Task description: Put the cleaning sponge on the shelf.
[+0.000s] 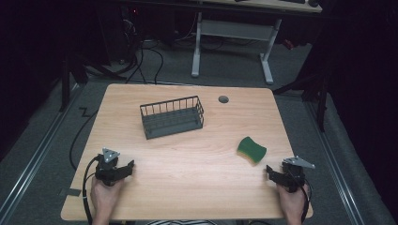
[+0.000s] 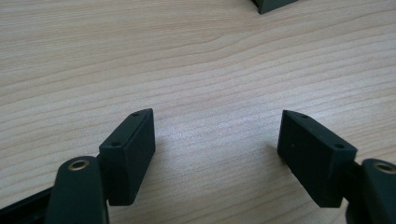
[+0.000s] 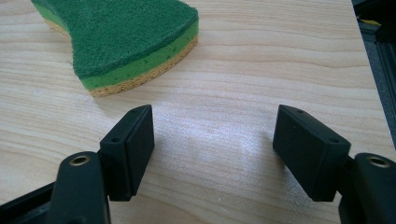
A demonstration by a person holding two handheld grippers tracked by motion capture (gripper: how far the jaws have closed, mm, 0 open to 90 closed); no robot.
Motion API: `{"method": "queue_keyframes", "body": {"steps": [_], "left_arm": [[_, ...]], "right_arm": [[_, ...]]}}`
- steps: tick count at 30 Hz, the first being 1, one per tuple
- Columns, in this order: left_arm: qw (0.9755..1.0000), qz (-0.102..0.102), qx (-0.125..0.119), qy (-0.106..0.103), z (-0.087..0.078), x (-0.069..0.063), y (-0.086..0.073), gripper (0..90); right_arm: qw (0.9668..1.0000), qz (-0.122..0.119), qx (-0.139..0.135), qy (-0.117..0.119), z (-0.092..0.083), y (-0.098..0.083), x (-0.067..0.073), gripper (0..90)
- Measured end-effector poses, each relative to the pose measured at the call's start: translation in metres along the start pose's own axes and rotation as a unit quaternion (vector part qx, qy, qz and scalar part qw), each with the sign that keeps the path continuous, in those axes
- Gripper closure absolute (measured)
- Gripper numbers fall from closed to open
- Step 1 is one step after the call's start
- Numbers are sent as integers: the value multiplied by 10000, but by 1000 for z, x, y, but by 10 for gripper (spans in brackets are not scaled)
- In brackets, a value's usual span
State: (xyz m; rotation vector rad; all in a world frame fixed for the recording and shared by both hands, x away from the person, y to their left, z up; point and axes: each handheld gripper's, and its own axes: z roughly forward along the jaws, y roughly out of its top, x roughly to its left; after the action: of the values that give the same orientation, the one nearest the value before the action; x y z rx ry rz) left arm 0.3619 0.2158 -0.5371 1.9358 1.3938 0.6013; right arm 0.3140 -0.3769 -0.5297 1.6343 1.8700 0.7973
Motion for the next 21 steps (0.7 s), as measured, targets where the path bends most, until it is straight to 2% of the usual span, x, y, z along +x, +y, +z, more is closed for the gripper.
{"method": "queue_keyframes", "body": {"steps": [2, 5, 8, 13, 21], "left_arm": [[10000, -3, -1, 1, 0, 0, 0, 280], [10000, -3, -2, 2, 0, 0, 0, 280], [10000, -4, -1, 2, 0, 0, 0, 281], [10000, -5, -1, 1, 0, 0, 0, 280], [10000, 21, -1, 8, 0, 0, 0, 283]], "right_arm": [[10000, 19, 2, 18, 0, 0, -1, 296], [9997, 188, -37, 166, -1, 0, -5, 300], [9995, 223, -44, 196, -1, -1, -6, 300], [10000, -23, 32, -14, 0, 0, 0, 291], [10000, -30, 39, -12, 0, 1, 1, 287]]}}
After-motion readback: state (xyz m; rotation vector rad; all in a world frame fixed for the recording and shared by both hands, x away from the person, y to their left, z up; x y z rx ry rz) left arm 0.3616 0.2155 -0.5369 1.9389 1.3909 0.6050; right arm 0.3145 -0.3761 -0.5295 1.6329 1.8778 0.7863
